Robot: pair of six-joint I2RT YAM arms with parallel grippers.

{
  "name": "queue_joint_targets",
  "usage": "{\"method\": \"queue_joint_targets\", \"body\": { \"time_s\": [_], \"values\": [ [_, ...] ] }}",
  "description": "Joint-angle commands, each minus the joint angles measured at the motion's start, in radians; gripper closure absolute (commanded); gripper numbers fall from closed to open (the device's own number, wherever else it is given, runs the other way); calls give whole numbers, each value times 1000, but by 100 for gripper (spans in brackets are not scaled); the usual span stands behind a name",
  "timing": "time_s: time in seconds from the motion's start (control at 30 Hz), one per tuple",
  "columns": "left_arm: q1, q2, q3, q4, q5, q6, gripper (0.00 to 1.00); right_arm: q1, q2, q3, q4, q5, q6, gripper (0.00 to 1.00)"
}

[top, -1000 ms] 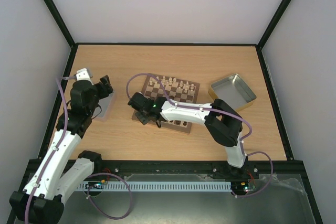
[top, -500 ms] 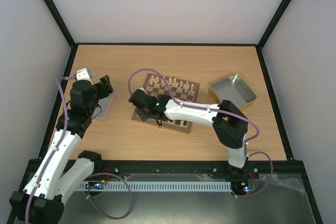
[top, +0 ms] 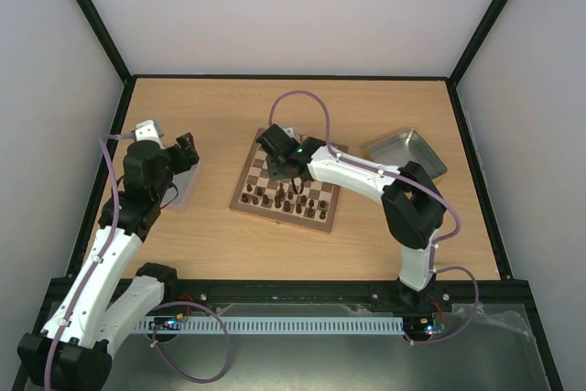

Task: Set up the chess pieces on the board
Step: Pick up the chess piece from the chessboard.

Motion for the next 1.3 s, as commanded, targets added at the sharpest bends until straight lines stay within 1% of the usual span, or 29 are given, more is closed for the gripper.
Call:
{"method": "queue_joint_targets", "body": {
  "time_s": [0.0, 0.2, 0.5, 0.7, 0.83, 1.27],
  "values": [
    [5, -4, -15, 18, 10, 8, 17, 8, 66, 4, -70, -56, 36, 61],
    [5, 5, -14, 19, 12, 8, 17, 3, 115, 24, -79, -95, 21, 62],
    [6, 15, -11, 20, 12, 8, 17, 3, 147, 30, -92, -85, 8, 82],
    [6, 16, -10, 19, 12, 8, 17, 3, 160, 40, -86, -71, 6, 92],
    [7, 16, -9, 20, 12, 8, 17, 3, 155, 43, -72, -77, 4, 94],
    [8, 10, -10, 18, 9, 11, 17, 2, 110, 30, 6, -125, -2, 94]
  ]
}}
